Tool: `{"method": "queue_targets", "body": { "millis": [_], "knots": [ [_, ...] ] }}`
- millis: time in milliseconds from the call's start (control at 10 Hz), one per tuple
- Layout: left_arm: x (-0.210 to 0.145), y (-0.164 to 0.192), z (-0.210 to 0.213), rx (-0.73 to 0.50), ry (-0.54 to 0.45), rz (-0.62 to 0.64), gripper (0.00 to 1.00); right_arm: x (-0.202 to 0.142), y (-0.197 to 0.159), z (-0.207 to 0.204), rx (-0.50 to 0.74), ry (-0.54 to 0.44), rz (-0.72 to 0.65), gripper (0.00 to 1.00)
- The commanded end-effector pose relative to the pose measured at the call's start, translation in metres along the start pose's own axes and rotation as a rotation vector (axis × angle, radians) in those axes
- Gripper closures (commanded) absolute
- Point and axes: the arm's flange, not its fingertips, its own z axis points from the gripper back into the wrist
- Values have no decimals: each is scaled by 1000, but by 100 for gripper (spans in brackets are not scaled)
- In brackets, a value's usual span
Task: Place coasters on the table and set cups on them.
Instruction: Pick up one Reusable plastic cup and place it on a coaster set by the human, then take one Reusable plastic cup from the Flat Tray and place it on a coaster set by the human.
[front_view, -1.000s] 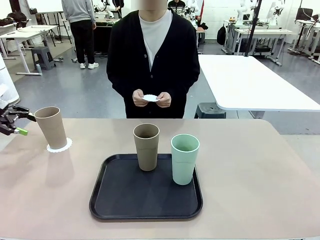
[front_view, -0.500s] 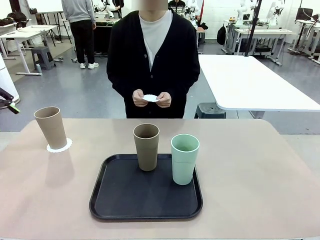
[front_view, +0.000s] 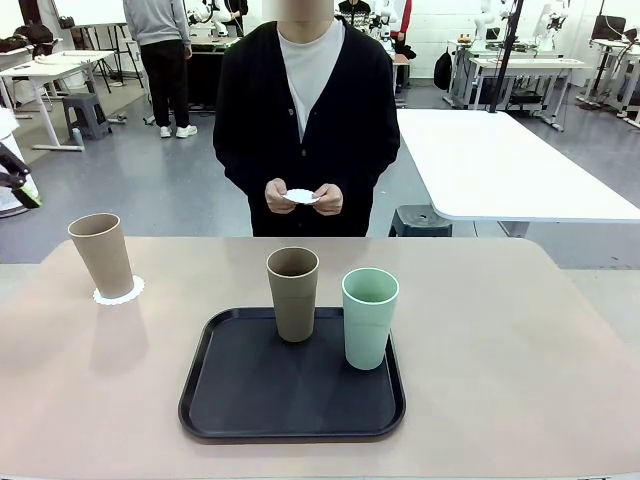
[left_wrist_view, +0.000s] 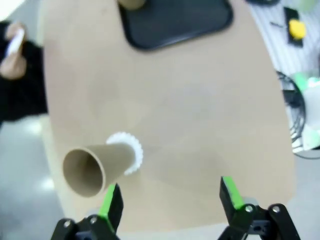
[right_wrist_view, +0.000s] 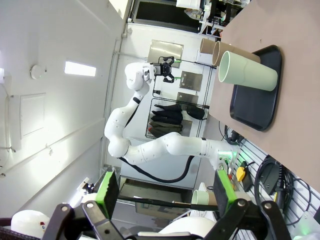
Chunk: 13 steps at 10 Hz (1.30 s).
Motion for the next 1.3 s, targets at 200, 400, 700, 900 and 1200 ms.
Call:
{"method": "queue_targets", "body": {
  "millis": [200,400,700,900,1200],
  "knots": [
    [45,22,-25,-66,296,262,0,0,0,1,6,-4,6,0],
    [34,7,-8,11,217,160,0,0,0,1,6,-4,6,0],
    [34,7,-8,11,217,160,0,0,0,1,6,-4,6,0],
    [34,7,-8,11,217,160,0,0,0,1,6,-4,6,0],
    [21,-33,-10,94,225,807,0,0,0,1,6,-4,6,0]
  ]
}}
